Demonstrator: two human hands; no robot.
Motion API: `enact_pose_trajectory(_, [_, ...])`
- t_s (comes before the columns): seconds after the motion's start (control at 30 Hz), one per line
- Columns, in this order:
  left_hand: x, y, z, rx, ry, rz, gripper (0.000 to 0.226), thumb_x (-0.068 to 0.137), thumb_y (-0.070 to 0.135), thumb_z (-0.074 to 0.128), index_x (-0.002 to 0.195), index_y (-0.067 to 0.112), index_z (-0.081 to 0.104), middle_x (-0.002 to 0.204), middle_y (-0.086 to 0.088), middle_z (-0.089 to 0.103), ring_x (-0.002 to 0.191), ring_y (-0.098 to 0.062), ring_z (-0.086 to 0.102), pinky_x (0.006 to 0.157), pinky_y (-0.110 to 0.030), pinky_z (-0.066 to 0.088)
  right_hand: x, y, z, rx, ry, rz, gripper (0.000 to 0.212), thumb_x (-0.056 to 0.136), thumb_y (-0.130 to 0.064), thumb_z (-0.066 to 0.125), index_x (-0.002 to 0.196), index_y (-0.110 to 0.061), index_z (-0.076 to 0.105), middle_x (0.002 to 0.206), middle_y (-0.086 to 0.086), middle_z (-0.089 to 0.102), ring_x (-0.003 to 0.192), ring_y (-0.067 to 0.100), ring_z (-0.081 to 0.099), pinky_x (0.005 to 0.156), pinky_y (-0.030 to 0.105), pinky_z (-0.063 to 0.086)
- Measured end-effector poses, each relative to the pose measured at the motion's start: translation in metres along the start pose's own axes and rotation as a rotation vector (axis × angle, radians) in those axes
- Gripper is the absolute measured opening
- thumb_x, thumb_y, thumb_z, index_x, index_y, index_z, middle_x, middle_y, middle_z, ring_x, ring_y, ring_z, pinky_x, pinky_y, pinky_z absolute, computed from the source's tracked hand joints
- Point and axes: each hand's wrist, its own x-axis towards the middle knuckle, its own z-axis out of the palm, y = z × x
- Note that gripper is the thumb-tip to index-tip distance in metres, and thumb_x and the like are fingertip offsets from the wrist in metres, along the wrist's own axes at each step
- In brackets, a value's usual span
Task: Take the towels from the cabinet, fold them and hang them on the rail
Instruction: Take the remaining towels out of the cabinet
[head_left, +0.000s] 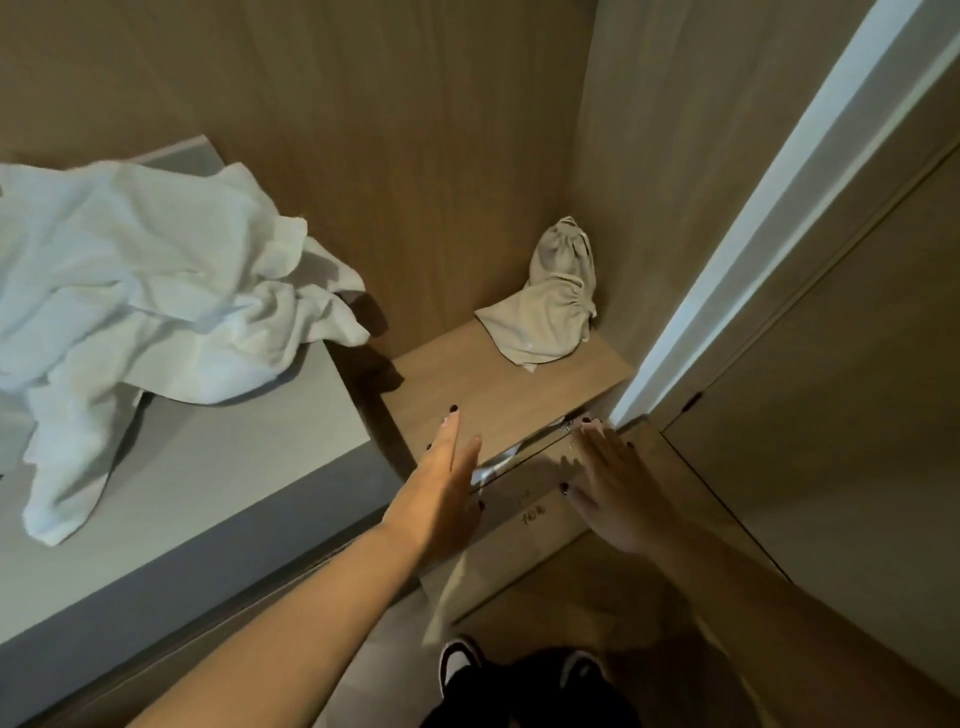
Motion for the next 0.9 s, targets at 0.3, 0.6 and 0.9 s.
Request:
enact_pose_trajectory(0.3, [0.044,-0.027,0.123,-0.195,-0.058,-0.162,0.102,0.085,0.009,0.067,0.157,0.023,-0.004,0.165,0.002,-0.013,0.151,-0.024,0.008,0.115,-0.028,0.014,0.061,0.051,0.087,-0.035,-0.151,-0.052,0.074,0.104,-0.048,0.029,0.155,-0.013,-0.012,0.164,0.007,-0.012,0.151,0.025,-0.009,0.120,0.041,-0.002])
enact_pose_trajectory(0.6, [0.111,-0.070,0.264,-0.070,0.009,-0.133,0.095,0.086,0.005,0.063,0.156,0.019,0.000,0.164,-0.015,-0.003,0.151,-0.029,-0.003,0.121,-0.040,0.007,0.133,0.106,0.229,-0.003,-0.081,-0.038,0.071,0.103,-0.043,0.035,0.157,-0.013,-0.002,0.165,0.006,-0.005,0.152,0.024,-0.006,0.120,0.039,-0.005])
enact_pose_trajectory(0.9, [0.183,-0.162,0.403,0.416,-0.153,-0.035,0.088,0.096,0.021,0.044,0.140,0.004,-0.031,0.154,-0.016,-0.033,0.136,-0.030,-0.039,0.119,-0.042,-0.015,0.232,0.149,0.362,0.053,-0.076,-0.063,0.065,0.104,-0.035,0.036,0.157,-0.015,0.003,0.165,0.006,-0.003,0.151,0.024,-0.008,0.121,0.040,0.005])
